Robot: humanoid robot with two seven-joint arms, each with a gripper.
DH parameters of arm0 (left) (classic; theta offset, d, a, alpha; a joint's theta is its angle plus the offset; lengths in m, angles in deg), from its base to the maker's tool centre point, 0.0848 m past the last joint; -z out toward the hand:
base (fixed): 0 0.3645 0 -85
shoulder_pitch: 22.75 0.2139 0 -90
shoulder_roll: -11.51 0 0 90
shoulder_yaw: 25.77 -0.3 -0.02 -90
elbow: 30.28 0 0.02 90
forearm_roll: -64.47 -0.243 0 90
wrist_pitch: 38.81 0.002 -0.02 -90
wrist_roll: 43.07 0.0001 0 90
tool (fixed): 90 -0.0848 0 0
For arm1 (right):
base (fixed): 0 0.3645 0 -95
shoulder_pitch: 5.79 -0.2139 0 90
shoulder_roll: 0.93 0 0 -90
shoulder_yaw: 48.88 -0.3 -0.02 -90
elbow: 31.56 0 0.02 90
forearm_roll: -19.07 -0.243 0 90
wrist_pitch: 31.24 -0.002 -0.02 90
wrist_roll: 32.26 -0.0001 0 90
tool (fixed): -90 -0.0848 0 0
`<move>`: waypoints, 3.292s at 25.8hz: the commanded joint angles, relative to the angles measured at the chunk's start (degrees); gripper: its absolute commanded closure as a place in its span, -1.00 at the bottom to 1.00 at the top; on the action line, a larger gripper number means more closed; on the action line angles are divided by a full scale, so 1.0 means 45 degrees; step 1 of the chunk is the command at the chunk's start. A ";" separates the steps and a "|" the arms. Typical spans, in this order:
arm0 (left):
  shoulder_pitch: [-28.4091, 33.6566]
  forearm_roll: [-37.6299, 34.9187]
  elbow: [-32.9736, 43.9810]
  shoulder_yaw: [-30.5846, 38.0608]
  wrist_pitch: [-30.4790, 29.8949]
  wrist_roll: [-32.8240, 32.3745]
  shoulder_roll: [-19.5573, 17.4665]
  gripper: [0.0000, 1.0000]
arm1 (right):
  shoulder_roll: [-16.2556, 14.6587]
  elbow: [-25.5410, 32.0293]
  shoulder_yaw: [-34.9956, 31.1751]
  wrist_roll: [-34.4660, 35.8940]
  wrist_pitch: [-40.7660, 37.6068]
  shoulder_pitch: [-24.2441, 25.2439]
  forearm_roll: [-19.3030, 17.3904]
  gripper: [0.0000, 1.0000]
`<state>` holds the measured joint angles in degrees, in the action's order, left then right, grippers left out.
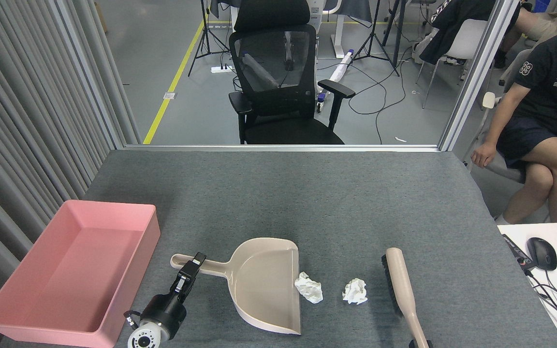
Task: Sweep and dump garbage into bin
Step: 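Sweep the white paper balls into the dustpan with the right-held brush, then lift the dustpan with the left gripper over the pink bin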
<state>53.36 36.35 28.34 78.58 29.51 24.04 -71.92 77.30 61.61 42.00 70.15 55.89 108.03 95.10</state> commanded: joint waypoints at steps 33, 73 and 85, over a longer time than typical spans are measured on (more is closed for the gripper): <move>0.0156 0.0096 0.0528 0.0034 0.0131 0.0009 -0.0130 0.58 | 0.3222 -0.1524 0.5878 0.0193 0.2181 -0.3028 -0.0332 0.94; 0.0058 0.3787 0.3165 0.0444 0.3060 -0.0596 -0.0169 0.59 | 0.1347 -0.0645 -0.1329 0.0408 0.0130 -0.0528 -0.1230 -0.91; 0.0078 0.4236 0.4415 0.0835 0.4057 -0.0655 -0.1380 0.58 | 0.0879 -0.0606 -0.1329 0.0428 0.0091 -0.0528 -0.1230 -0.93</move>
<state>53.71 55.03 47.55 81.50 47.22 21.25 -76.20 81.91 58.87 36.02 72.05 56.31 105.68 89.56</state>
